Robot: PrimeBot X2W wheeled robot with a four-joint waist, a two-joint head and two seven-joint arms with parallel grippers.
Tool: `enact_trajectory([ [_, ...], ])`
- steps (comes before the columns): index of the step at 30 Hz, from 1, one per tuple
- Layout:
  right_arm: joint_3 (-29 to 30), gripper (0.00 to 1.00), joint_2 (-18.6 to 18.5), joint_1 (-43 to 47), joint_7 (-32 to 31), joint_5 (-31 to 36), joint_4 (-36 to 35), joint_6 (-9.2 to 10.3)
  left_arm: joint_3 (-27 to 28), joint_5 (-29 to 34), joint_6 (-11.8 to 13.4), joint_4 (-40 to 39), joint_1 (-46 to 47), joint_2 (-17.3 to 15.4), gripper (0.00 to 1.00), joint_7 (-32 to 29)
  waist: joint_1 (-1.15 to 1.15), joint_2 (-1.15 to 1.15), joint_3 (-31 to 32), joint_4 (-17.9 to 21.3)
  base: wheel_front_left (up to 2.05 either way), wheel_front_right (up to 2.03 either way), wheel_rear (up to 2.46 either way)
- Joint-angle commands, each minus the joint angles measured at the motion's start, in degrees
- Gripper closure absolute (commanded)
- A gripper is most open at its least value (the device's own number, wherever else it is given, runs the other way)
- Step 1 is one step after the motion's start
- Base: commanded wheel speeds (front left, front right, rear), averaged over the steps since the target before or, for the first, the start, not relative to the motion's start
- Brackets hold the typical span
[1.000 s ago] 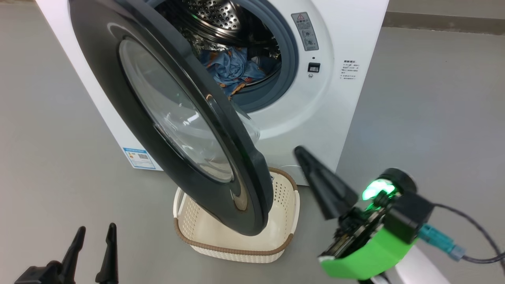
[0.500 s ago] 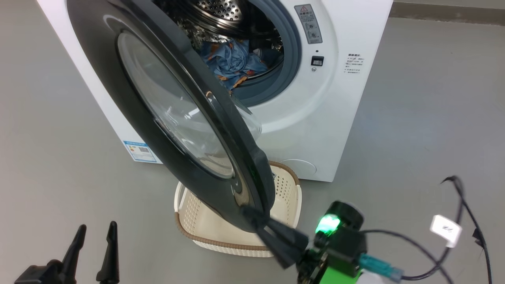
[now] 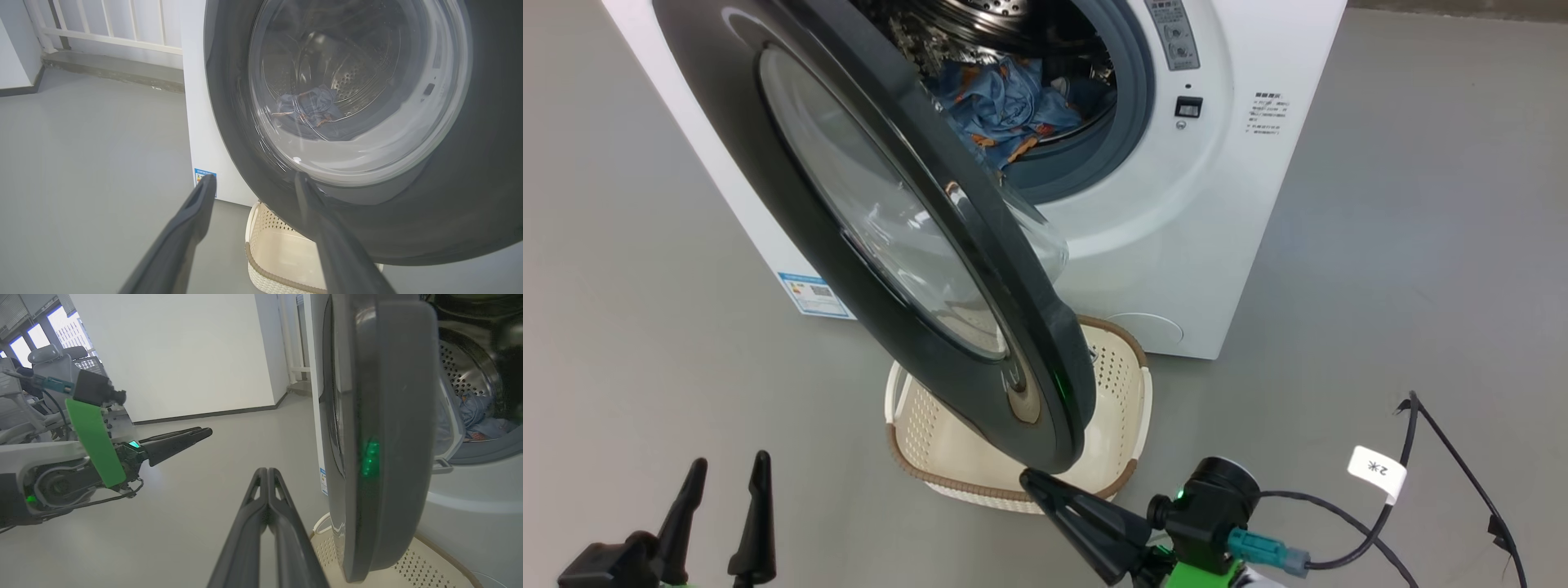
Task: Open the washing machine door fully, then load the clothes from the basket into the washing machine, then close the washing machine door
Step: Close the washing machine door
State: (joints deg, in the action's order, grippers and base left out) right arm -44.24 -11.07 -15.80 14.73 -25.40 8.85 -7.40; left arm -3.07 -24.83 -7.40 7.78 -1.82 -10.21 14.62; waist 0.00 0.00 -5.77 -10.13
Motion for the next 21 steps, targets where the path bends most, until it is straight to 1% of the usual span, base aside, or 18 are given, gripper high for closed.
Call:
enact_trajectory([
  [1, -0.7, 1.0, 0.8, -1.8, 0.3, -0.7, -0.6, -0.09, 2.1, 0.3, -0.1, -1.2, 2.7, -0.9, 0.0, 0.4, 0.0, 0.0, -0.3, -0.1, 0.0, 0.0, 0.0],
  [16, 3.1, 1.0, 2.4, -6.0, 0.3, -1.1, 4.5, -0.09, 1.7, 0.2, -0.1, -0.8, 4.7, -0.7, 0.0, 0.4, 0.0, 0.0, -2.3, -0.4, 0.0, 0.0, 0.0],
  [21, 5.7, 1.0, 2.5, -6.9, 0.3, -0.4, 5.2, -0.09, 1.4, 0.2, -0.1, -1.0, 5.0, -0.7, 0.0, 0.4, 0.0, 0.0, -2.9, -0.3, 0.0, 0.0, 0.0],
])
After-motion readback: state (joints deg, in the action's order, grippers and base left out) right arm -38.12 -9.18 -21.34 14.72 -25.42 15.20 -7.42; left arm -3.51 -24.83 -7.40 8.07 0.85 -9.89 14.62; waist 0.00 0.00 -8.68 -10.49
